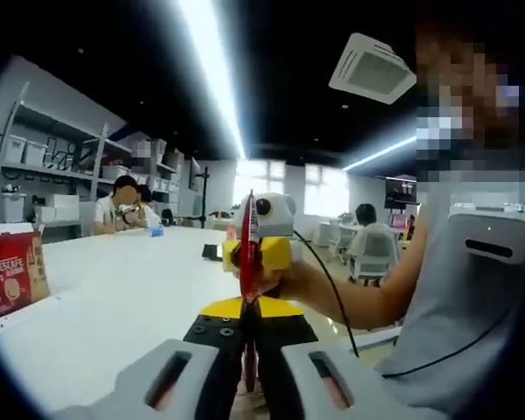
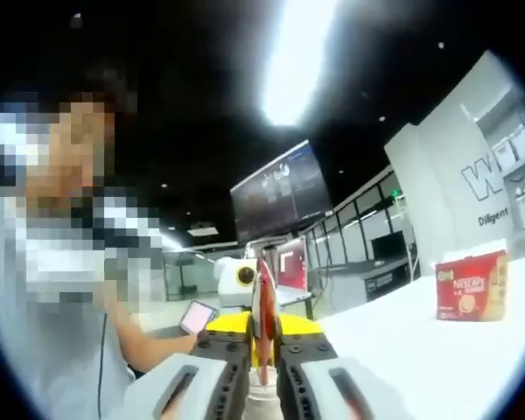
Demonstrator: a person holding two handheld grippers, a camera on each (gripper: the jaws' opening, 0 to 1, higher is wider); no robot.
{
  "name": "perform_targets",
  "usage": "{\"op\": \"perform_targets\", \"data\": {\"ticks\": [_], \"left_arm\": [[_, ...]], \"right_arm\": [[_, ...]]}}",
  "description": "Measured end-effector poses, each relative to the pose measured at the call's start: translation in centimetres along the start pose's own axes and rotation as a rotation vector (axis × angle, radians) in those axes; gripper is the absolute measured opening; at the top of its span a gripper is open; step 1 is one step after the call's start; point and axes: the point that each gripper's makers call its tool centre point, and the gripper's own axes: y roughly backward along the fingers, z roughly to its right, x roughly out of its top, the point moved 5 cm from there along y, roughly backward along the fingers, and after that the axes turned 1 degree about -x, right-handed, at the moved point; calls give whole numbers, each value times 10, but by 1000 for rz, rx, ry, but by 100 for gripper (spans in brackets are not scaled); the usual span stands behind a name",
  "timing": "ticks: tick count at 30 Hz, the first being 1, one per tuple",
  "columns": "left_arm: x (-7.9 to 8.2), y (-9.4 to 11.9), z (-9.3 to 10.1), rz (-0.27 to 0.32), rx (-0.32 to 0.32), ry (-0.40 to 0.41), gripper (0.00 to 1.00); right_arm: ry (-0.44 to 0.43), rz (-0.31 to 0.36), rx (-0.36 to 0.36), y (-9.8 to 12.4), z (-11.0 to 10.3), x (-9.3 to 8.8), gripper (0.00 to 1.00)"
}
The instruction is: Tear open the coffee pouch, take out the coffee, and pour the coffee from the pouch into the cup
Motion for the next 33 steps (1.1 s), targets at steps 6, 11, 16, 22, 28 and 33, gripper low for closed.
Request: {"op": "perform_targets", "data": {"ticks": [6, 11, 16, 22, 28, 33], "left_arm": [[4, -1, 1, -43, -4, -27, 6], [4, -2, 0, -53, 2, -42, 3], [1, -1, -2, -13, 1, -20, 3], [1, -2, 0, -22, 3, -48, 4], [6, -1, 1, -6, 4, -26, 4], [6, -1, 2, -8, 0, -21, 4]], "right_arm": [[3, -15, 15, -4, -2, 1, 10], [-3, -6, 10, -4, -1, 0, 10], [44, -9, -4, -4, -3, 1, 11], [31, 7, -1, -1, -2, -1, 11], [55, -15, -12, -4, -3, -11, 10], [25, -11, -10, -3, -3, -10, 9]]}}
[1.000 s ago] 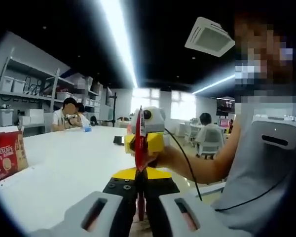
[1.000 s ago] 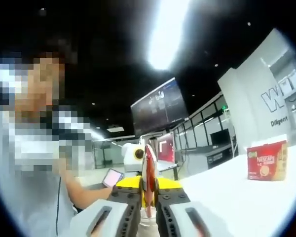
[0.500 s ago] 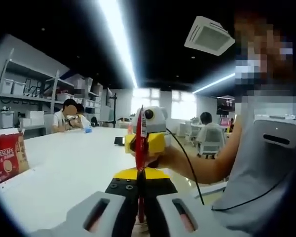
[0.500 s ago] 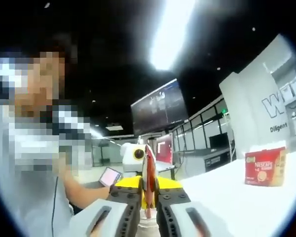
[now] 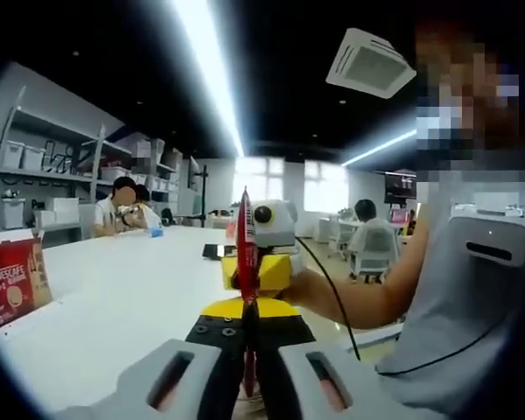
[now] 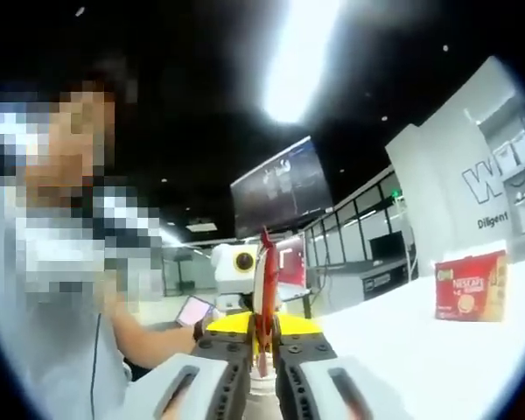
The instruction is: Tear open the coffee pouch, take out the coffee, and pour the coffee from the pouch into the cup
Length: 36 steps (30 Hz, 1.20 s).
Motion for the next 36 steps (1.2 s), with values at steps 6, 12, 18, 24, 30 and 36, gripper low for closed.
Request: {"op": "perform_targets", "data": {"ticks": [6, 12, 18, 24, 30, 36], "left_arm": [[-2, -3, 2, -24, -2, -8, 4], [-3, -3, 1, -24, 8, 6, 6], [6, 0, 0, 7, 1, 21, 11], [4, -1, 2, -12, -3, 0, 4], [3, 2, 2, -38, 10, -36, 3], [2, 3, 0, -59, 12, -34, 3]], "right_arm": [[10, 29, 15, 1, -2, 4, 10], [-22, 21, -8, 2, 1, 4, 8], [-28, 28, -5, 3, 0, 7, 8], [-25, 16, 4, 1, 0, 6, 8], [-5, 23, 20, 0, 0, 4, 10], [17, 15, 19, -1, -1, 2, 10]]}}
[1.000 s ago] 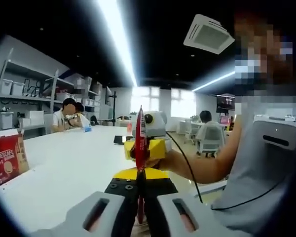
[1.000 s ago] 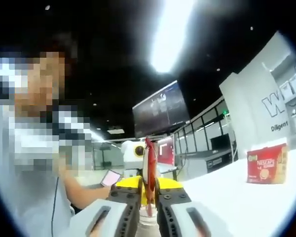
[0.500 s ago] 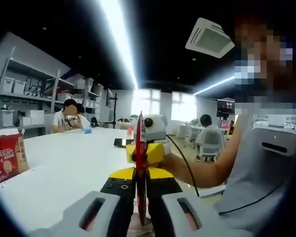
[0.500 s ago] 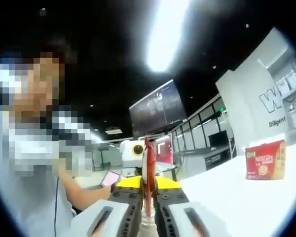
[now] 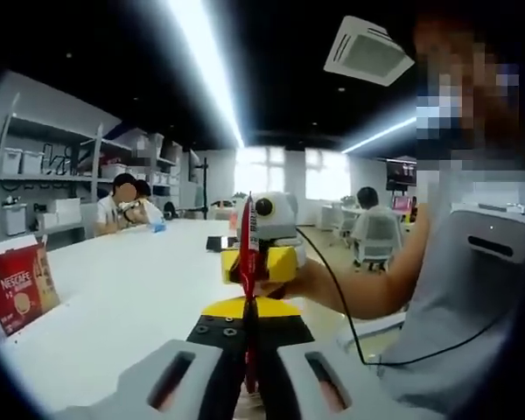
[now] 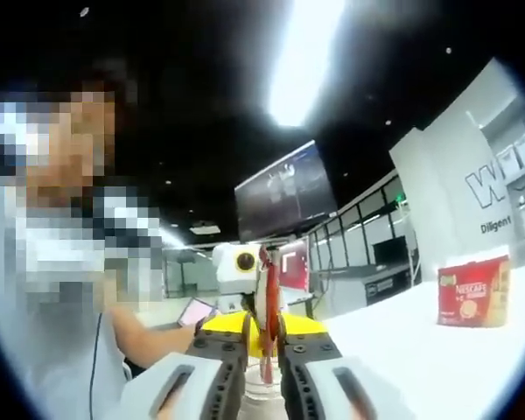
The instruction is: Tear open the coffee pouch, take out the coffee, and pour the coffee from the pouch into the cup
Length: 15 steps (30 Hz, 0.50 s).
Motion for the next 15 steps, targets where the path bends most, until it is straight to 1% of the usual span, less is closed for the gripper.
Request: {"op": "perform_targets", "data": {"ticks": [4, 5, 7, 11, 13, 15], "left_arm": [[1, 0, 0, 3, -3, 25, 4], [2, -1, 0, 23, -11, 40, 5], [2, -1, 0, 30, -9, 38, 9], [2, -3, 1, 24, -10, 29, 10], [2, -5, 2, 18, -14, 27, 8], [2, -5, 3, 12, -17, 13, 4]], "right_arm": [[-4, -12, -10, -1, -1, 0, 8], [-9, -6, -16, 0, -1, 2, 8], [-19, 2, -14, 0, -1, 4, 7], [-25, -1, -11, -2, -2, 3, 7], [-29, -3, -5, -4, -5, 2, 6], [-29, -5, -3, -3, -5, 2, 6]]}}
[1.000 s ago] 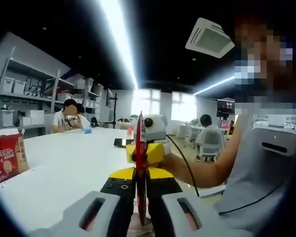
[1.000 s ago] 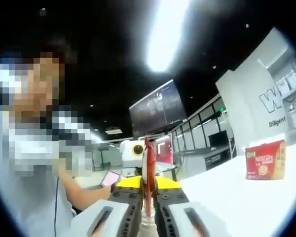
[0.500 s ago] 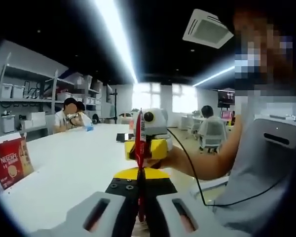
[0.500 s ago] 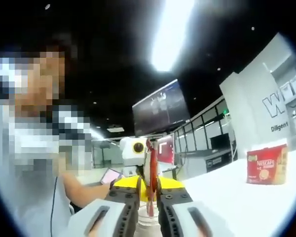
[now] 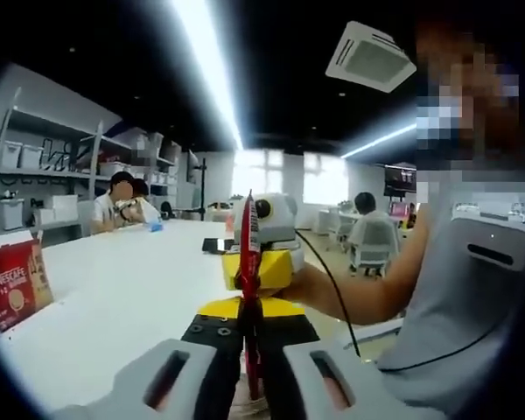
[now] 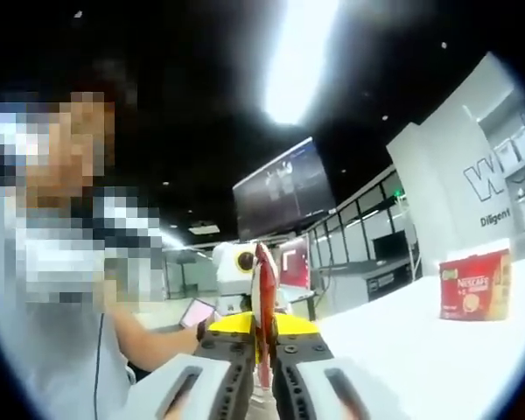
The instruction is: Tear open the coffee pouch, take out the coffee, and pour the coffee from the pouch into the cup
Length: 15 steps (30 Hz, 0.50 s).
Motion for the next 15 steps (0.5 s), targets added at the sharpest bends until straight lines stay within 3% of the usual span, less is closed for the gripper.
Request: {"op": "perform_targets", "data": {"ticks": [9, 15], "left_arm": [[-1, 4, -2, -25, 17, -23, 3], [0, 4, -1, -14, 16, 12, 4]], "right_arm": [[31, -8, 11, 1, -3, -3, 13], [28, -6, -10, 2, 0, -1, 5]]}}
